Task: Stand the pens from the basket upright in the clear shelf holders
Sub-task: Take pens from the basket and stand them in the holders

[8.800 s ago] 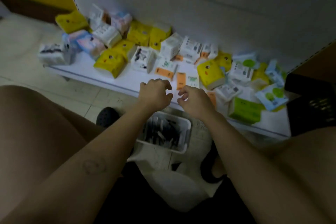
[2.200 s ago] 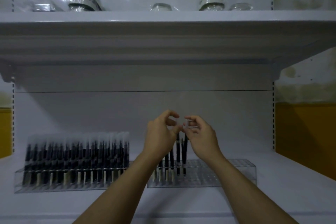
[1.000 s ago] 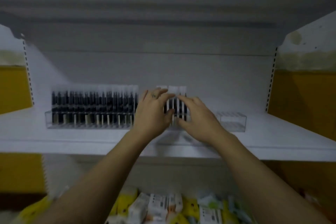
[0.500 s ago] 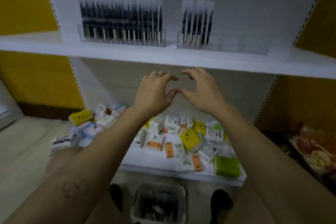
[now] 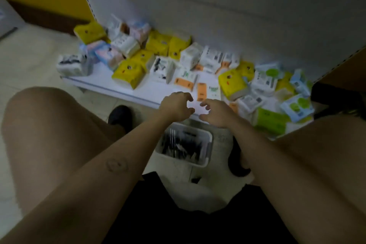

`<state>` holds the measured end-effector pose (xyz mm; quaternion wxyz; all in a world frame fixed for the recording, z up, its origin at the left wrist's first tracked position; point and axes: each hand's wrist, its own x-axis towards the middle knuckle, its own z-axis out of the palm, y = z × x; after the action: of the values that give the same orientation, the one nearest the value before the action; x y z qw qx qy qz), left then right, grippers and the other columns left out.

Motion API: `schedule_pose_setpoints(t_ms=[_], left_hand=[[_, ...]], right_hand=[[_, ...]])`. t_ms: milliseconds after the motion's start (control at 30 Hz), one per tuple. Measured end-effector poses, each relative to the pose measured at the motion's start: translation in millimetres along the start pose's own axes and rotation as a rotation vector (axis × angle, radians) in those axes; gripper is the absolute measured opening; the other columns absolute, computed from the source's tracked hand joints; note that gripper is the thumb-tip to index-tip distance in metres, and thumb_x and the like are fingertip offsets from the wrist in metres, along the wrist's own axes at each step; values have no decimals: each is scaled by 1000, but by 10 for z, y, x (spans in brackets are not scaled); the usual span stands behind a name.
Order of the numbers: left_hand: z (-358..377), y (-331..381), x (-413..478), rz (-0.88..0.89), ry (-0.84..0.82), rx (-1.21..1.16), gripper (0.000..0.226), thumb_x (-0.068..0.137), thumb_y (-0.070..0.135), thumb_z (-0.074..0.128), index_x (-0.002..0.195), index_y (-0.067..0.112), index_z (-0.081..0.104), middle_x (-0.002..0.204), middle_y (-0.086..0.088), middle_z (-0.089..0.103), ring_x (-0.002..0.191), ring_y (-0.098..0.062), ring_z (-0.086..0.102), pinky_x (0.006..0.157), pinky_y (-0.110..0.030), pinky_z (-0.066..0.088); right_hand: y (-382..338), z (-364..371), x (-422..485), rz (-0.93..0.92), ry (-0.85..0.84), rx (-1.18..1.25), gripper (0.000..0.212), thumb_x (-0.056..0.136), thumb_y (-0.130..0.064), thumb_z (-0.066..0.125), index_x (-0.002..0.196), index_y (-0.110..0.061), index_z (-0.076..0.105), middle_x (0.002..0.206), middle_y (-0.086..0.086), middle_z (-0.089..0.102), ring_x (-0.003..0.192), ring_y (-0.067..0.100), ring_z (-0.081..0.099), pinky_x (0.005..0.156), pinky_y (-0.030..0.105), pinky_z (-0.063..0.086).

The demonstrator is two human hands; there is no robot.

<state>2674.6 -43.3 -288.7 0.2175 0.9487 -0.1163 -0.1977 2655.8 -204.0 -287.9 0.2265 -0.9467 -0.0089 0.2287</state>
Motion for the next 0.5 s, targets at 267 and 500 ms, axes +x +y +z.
schedule_pose_setpoints(t_ms=[267,500], left_hand=[[900,-443,465,-182,-316,-68,45,92,36,58,131,14,54,132,-7,55,119,-27,52,101,-38,44],[1478,-759,585,-262,-411,-157,30,99,25,48,121,8,56,104,-10,56,79,-14,48,67,-23,41]], right_hand=[[525,1013,640,184,-342,41,33,89,-16,57,62,-24,41,66,0,43,66,20,46,62,31,37],[771,1649,831,311,-502,112,28,94,-14,58,112,8,62,98,24,61,92,34,60,84,42,52]])
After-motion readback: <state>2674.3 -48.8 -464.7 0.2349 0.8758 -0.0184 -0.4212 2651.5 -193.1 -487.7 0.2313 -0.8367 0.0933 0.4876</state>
